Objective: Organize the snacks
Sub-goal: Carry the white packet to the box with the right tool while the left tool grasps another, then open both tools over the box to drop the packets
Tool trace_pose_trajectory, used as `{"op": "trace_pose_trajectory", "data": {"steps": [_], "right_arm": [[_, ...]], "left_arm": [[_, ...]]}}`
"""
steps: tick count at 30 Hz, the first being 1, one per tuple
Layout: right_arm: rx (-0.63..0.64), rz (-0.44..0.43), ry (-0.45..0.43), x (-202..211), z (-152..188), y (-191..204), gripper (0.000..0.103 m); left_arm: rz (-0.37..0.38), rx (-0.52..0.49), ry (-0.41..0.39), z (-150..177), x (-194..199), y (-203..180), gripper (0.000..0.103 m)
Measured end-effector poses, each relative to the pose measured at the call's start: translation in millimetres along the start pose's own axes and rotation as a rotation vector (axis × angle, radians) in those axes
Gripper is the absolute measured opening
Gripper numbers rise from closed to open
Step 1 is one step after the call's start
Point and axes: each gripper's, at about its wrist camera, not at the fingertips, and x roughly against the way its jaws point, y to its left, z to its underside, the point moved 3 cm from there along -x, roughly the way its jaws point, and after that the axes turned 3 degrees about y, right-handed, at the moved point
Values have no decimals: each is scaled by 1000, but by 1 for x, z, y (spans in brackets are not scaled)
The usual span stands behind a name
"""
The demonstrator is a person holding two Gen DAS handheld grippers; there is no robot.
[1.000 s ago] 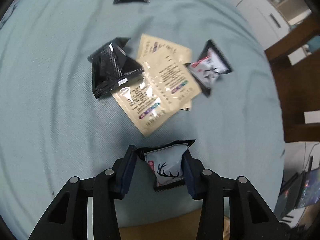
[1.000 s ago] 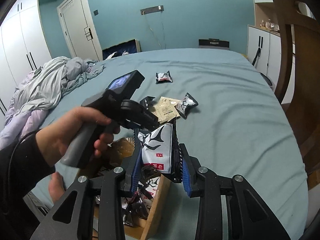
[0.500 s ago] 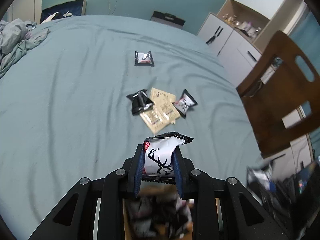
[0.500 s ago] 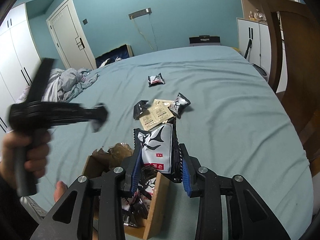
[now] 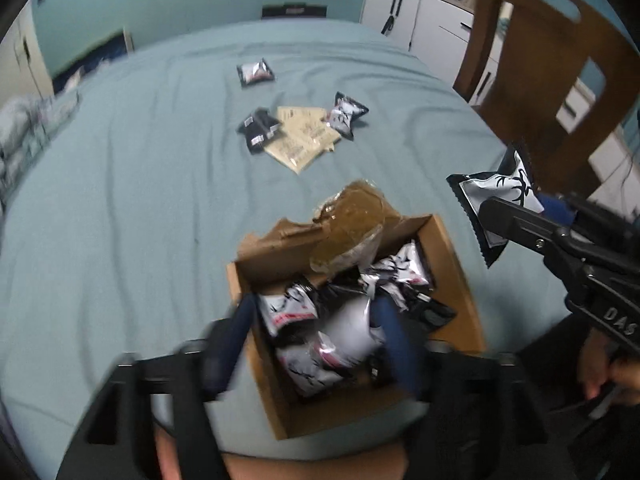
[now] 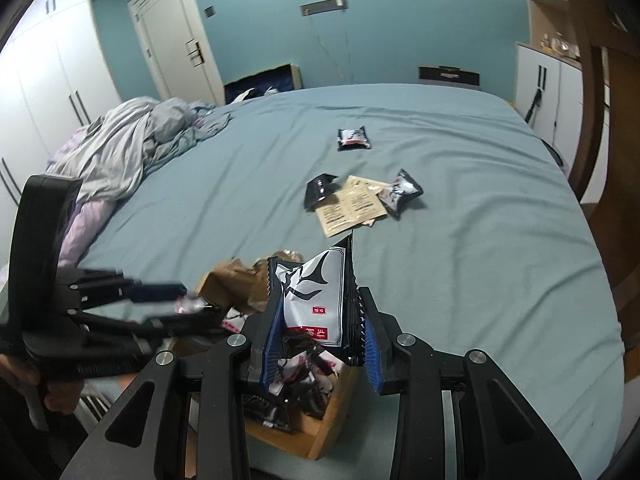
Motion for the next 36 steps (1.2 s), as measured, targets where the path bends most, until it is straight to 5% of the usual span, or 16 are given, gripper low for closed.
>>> {"op": "trace_pose_trajectory", "data": {"steps": [11, 20, 22, 25, 32, 36], "right_arm": [[60, -47, 92, -12, 0, 15, 34], [63, -120, 143, -16, 0, 20, 38], [80, -135, 115, -11, -1, 25, 63], [94, -77, 66, -7, 1, 25, 83], [-29, -32, 70, -8, 0, -3, 85], [-50, 158, 21, 2, -7, -11, 85]], "left_arm": [[-81, 104, 3, 2, -7, 28, 81], [-121, 91, 5, 2, -9, 28, 81], [-133, 78, -4, 1, -7, 26, 80], [-163, 68, -21, 0, -2, 25, 82], [-220, 58, -53, -4, 3, 28, 84], [-239, 49, -49, -6, 2, 29, 86]]}}
